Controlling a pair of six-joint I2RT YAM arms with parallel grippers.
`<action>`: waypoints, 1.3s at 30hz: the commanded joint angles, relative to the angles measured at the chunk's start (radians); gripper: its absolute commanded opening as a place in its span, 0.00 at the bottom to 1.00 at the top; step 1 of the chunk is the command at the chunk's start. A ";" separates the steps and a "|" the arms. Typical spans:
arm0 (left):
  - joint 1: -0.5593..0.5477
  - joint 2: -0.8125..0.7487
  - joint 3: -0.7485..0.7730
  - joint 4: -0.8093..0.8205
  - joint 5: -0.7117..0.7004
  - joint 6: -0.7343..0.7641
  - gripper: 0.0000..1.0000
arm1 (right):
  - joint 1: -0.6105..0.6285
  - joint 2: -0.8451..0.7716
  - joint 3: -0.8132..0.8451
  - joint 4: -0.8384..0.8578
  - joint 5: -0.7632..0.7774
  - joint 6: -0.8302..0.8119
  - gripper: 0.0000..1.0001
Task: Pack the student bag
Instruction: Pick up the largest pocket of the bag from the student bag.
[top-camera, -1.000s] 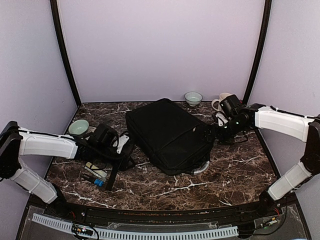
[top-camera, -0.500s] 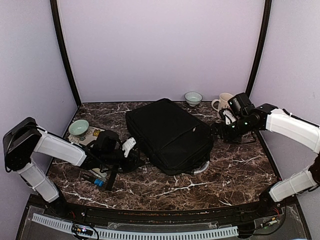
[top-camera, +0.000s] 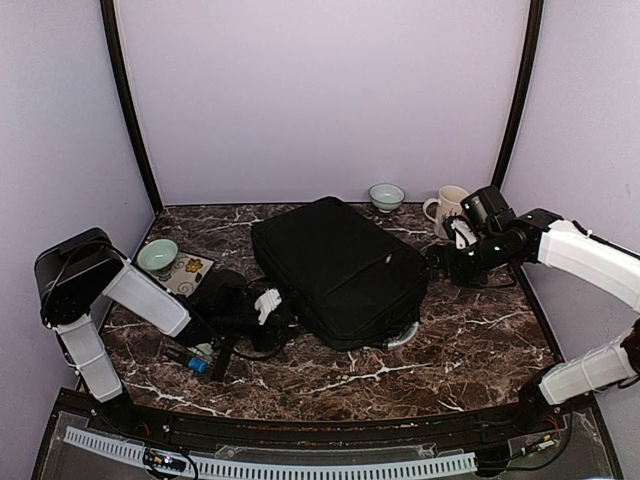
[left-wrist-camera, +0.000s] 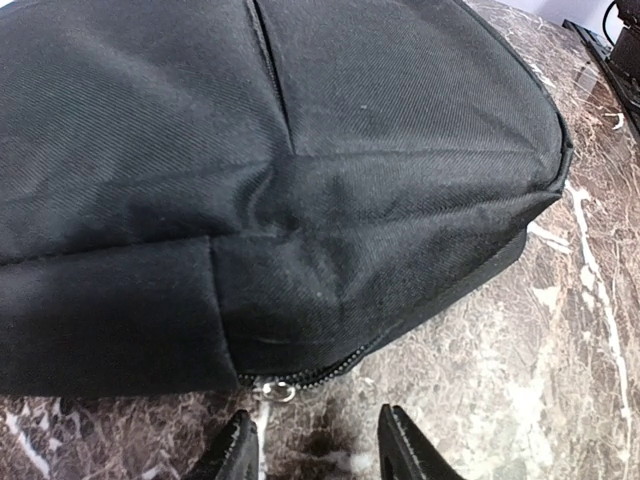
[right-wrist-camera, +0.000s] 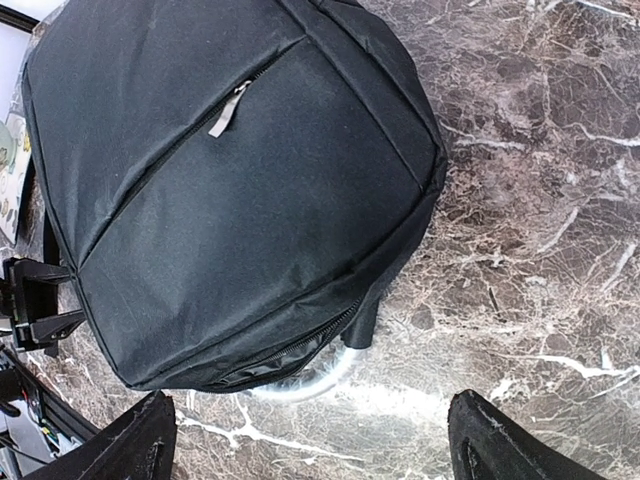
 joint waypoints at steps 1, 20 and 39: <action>-0.003 0.038 0.017 0.098 0.030 0.041 0.41 | 0.007 -0.034 -0.018 -0.002 0.018 0.015 0.95; 0.008 0.135 0.026 0.219 0.064 0.069 0.23 | 0.007 -0.047 -0.028 0.004 0.015 0.049 0.95; 0.007 -0.044 0.021 -0.020 -0.002 -0.017 0.00 | 0.051 0.029 -0.078 0.173 -0.177 0.005 0.93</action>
